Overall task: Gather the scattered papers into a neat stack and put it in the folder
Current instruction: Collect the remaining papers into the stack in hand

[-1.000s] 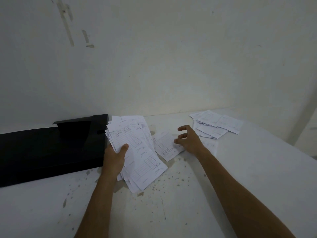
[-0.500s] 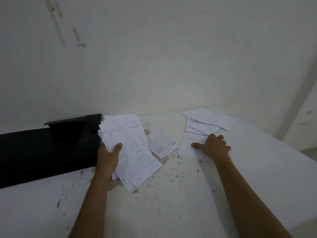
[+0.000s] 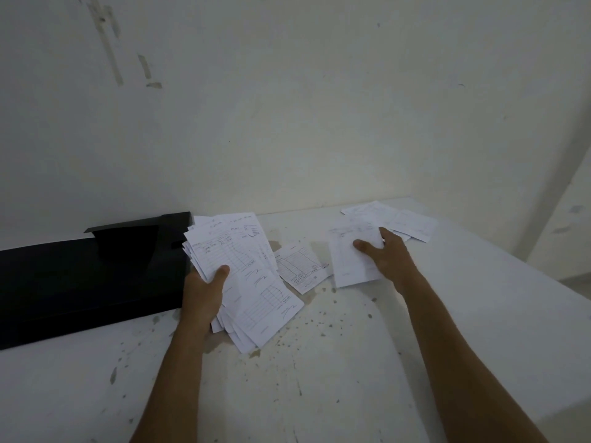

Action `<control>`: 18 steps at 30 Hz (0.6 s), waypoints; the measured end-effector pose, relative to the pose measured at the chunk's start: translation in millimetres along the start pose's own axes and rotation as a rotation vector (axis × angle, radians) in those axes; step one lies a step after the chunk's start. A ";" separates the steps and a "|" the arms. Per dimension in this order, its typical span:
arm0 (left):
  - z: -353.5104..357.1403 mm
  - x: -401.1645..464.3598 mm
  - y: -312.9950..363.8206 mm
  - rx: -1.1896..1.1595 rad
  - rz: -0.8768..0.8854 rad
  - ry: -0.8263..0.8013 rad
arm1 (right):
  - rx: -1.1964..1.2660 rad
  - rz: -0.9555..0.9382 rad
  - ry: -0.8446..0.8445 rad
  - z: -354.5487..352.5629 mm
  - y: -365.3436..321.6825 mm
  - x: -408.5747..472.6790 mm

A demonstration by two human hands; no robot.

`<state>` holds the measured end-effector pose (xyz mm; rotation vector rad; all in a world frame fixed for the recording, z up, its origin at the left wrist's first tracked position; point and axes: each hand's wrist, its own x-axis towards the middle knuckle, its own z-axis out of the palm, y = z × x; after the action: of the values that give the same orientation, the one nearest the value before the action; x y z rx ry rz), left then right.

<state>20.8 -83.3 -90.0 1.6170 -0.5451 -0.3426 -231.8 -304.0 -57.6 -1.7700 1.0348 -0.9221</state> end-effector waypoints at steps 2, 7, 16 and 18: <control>0.2 -0.5 0.1 -0.013 0.004 -0.002 | 0.006 0.012 -0.133 18.8 -7.1 7.6; 0.3 -1.5 0.5 -0.021 0.016 -0.011 | -0.580 0.079 -0.225 78.9 -3.5 21.0; 1.6 2.6 -0.3 -0.027 0.007 -0.018 | -0.708 0.104 -0.249 97.8 -5.9 24.9; 2.1 2.3 0.3 -0.024 0.006 -0.018 | -0.729 0.079 -0.238 98.1 -5.0 23.5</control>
<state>21.7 -86.3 -89.8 1.5905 -0.5577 -0.3582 -134.7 -293.9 -83.8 -2.3315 1.3719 -0.2675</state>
